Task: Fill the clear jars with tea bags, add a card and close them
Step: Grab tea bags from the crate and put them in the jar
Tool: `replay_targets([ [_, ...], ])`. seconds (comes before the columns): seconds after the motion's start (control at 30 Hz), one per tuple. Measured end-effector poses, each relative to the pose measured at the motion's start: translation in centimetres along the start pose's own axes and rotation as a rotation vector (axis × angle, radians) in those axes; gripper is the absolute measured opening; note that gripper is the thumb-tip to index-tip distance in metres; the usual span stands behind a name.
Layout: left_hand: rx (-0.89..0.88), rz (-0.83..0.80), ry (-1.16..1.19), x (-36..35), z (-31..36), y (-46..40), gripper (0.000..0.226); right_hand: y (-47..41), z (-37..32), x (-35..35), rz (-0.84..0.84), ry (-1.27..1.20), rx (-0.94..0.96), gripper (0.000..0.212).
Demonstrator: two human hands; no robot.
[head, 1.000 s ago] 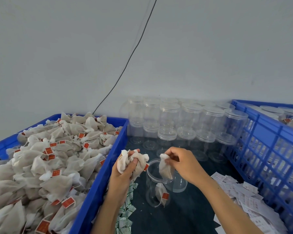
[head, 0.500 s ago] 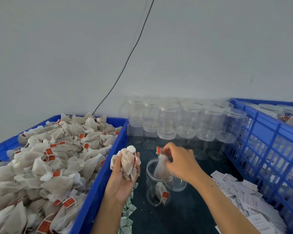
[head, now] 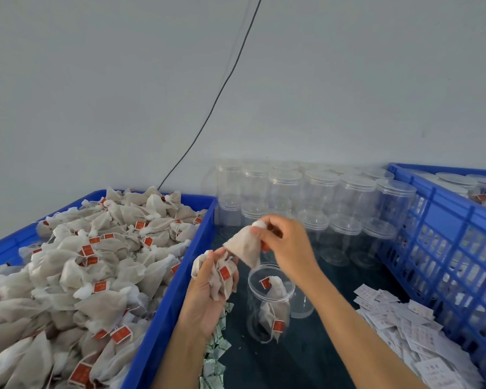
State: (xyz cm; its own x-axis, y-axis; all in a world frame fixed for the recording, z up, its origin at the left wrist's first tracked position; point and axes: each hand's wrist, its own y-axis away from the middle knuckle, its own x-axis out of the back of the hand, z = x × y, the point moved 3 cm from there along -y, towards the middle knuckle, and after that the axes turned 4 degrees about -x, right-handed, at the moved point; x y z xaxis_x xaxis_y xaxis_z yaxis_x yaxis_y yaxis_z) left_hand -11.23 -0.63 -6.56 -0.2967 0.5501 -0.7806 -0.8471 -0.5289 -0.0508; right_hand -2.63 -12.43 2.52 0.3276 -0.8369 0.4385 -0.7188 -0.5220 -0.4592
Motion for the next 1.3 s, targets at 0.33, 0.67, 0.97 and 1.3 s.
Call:
replay_targets([
  [0.33,-0.103,-0.098,-0.054,-1.0,0.1,-0.3,0.032,0.8,5.1,2.3,-0.388,0.518,-0.211,0.008],
  [0.67,-0.12,-0.098,-0.28,-1.9,-0.9,0.1,0.037,0.3,2.5,-1.3,-0.259,0.1,-0.074,0.014],
  [0.97,-0.196,-0.108,-0.316,-1.6,0.1,0.0,0.028,-0.8,2.3,1.1,0.045,-0.001,-0.058,0.004],
  [1.3,-0.337,-0.044,-0.569,-1.5,-0.3,-0.1,0.016,1.1,4.9,0.6,-0.175,0.542,-0.087,0.011],
])
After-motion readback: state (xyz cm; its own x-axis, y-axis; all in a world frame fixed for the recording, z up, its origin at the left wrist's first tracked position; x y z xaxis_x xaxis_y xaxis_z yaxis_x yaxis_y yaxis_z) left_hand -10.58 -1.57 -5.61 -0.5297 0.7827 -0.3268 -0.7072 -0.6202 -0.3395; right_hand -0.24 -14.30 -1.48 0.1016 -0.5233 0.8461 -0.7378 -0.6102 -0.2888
